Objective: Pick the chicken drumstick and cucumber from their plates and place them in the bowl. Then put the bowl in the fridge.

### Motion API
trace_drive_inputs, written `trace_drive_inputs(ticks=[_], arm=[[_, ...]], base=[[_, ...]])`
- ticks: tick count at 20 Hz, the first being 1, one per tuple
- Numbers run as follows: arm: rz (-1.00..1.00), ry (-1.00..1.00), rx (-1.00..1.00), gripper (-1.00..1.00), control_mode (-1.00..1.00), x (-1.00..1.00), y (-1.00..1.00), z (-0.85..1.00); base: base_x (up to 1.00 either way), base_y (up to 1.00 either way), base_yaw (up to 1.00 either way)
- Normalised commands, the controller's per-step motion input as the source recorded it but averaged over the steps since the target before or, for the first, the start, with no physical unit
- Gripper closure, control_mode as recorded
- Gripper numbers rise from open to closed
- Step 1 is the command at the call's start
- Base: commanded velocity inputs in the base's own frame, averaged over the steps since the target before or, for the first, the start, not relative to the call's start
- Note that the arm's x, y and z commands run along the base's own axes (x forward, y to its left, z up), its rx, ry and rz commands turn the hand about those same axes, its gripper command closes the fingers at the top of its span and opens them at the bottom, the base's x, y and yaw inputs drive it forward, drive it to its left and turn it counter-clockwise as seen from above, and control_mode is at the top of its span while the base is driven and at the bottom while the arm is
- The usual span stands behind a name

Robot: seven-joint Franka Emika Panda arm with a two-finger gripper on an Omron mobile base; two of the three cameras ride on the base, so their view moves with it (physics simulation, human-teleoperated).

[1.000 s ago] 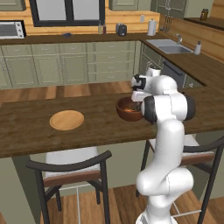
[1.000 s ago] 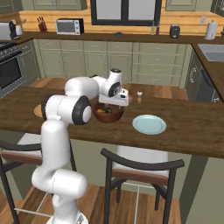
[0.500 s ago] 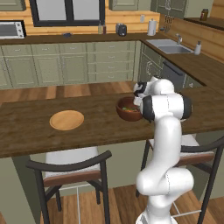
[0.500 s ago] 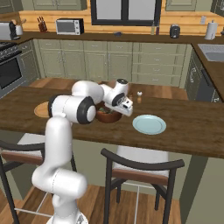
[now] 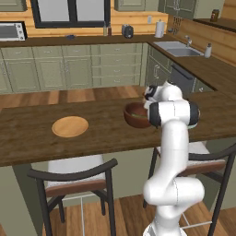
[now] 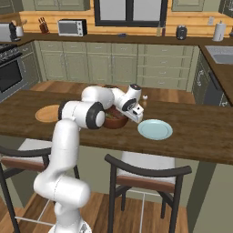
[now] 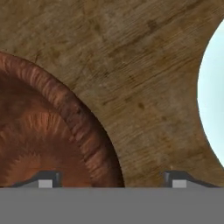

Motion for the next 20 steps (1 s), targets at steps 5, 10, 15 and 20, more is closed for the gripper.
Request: trace_drive_inputs(ticks=[5, 10, 15, 20], arm=[[-0.14, 0.0, 0.02, 1.0, -1.0, 0.0, 0.18, -0.25], [-0.12, 0.02, 0.0, 1.0, -1.0, -0.04, 0.39, -0.28], [-0.02, 0.0, 0.08, 1.0, -1.0, -0.69, 0.11, 0.41], [-0.01, -0.03, 0.07, 1.0, -1.0, -1.0, 0.13, 1.0]], base=[[0.0, 0.0, 0.0], [0.0, 0.0, 0.0], [0.0, 0.0, 0.0], [0.0, 0.0, 0.0]])
